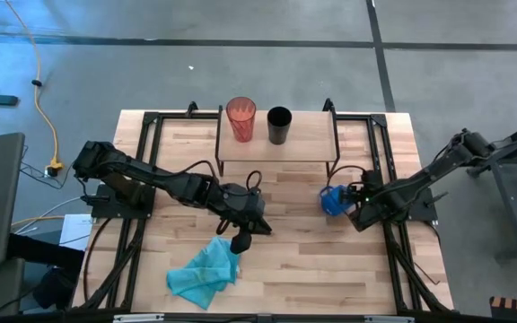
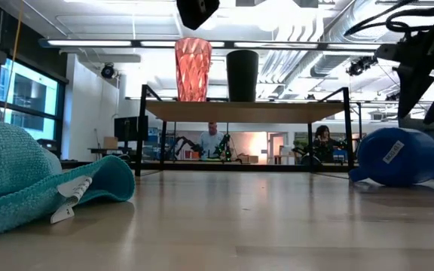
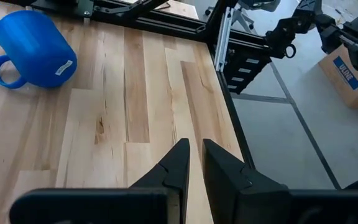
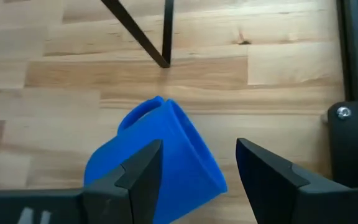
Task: Stack small to large cups/mugs on shelf
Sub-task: Put the blue mug on the shelf
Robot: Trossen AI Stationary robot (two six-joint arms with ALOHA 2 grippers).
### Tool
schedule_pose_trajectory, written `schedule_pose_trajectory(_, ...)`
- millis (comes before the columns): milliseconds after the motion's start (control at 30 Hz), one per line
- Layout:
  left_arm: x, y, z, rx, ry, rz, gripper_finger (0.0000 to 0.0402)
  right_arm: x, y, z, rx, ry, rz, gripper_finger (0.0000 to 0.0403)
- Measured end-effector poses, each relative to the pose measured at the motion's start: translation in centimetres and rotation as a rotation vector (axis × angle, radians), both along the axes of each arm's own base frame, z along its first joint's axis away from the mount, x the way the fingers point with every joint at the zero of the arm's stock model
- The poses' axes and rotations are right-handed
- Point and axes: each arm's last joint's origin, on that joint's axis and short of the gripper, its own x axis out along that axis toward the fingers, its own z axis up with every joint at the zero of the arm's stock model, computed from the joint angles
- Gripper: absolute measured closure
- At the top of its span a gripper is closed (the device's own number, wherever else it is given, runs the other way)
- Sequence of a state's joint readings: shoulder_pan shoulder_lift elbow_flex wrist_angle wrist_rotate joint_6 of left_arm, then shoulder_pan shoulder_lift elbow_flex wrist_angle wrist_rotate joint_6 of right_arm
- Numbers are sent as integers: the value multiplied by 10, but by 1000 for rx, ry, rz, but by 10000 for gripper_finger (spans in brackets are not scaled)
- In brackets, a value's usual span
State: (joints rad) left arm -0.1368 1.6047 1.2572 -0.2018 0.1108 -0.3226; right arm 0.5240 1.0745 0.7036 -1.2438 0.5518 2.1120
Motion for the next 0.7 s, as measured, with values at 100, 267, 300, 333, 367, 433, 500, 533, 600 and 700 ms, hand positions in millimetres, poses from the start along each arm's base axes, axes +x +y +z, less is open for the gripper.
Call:
schedule_pose_trajectory(100, 0, 0, 1, -1, -9, 0, 369, -1, 0, 4, 30, -47, 0, 207)
schedule_pose_trajectory(267, 2, 0, 3, 1, -38, 11, 369, 6, -2, 6, 97, -131, -32, 207)
schedule_pose_trajectory(300, 2, 0, 3, 4, -42, 18, 369, 8, -2, 6, 113, -130, -36, 207)
schedule_pose_trajectory(333, 2, 0, 4, 5, -45, 21, 369, 9, -3, 5, 121, -118, -38, 207)
schedule_pose_trajectory(367, 2, 0, 4, 6, -47, 23, 369, 11, -4, 4, 131, -105, -44, 207)
schedule_pose_trajectory(433, 2, 0, 4, 6, -48, 23, 369, 13, -5, 2, 140, -81, -58, 207)
schedule_pose_trajectory(500, 2, 0, 4, 6, -49, 23, 369, 15, -5, -1, 133, -66, -70, 207)
schedule_pose_trajectory(533, 2, 0, 4, 6, -49, 22, 369, 16, -6, -2, 131, -61, -78, 207)
schedule_pose_trajectory(600, 2, 0, 4, 3, -47, 17, 369, 18, -6, -4, 127, -49, -87, 207)
schedule_pose_trajectory(700, 2, 0, 4, -2, -44, 6, 369, 21, -7, -7, 148, -23, -102, 207)
